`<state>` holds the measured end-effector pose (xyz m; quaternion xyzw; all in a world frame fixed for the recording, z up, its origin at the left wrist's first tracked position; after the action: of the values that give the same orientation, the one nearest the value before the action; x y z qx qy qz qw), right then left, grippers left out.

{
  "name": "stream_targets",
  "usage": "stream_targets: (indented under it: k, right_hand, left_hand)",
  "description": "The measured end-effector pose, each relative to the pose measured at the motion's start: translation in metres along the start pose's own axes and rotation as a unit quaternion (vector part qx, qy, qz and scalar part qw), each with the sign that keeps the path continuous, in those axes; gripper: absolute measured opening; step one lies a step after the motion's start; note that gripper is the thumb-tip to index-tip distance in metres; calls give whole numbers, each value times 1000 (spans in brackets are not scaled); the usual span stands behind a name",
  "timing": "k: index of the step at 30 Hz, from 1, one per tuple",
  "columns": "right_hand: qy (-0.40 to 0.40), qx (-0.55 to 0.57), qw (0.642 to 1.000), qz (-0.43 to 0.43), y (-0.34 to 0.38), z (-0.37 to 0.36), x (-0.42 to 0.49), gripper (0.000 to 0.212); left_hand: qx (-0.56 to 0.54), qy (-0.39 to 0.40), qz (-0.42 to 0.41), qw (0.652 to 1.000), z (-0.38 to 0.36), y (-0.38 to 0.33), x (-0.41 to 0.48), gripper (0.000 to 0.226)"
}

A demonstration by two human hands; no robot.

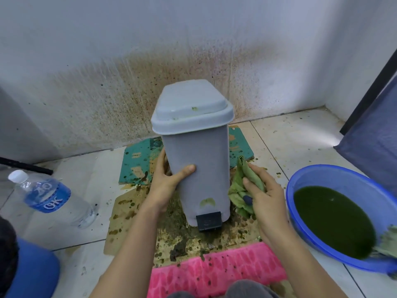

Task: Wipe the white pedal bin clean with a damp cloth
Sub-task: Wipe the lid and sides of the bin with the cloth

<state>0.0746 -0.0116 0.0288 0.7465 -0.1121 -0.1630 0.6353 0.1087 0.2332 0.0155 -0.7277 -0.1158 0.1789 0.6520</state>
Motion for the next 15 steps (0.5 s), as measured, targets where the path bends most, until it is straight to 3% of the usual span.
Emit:
stream_targets:
  k: [5, 9, 12, 15]
  right_hand:
    - [8, 57, 998, -29, 13, 5, -20, 49]
    - [17, 137, 982, -132, 15, 10, -32, 38]
    - [55, 235, 936, -257, 17, 10, -46, 37]
    - [57, 335, 865, -370, 16, 12, -66, 29]
  left_hand:
    - [6, -2, 34, 999, 12, 15, -37, 107]
    - [3, 0, 57, 998, 16, 21, -61, 104]
    - [7, -9, 78, 997, 19, 18, -75, 96]
    - [33, -5, 83, 996, 21, 6, -82, 85]
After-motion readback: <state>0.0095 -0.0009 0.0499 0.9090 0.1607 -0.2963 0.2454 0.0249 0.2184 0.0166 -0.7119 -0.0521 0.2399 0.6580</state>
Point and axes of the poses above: each hand's wrist, its own x-axis towards the middle knuckle, its own z-axis out of the back of the hand, y = z × x, the point moved 4 cm from there along x, towards the middle knuckle, and after that the axes turned 13 degrees about -y, right-handed, at the moved point
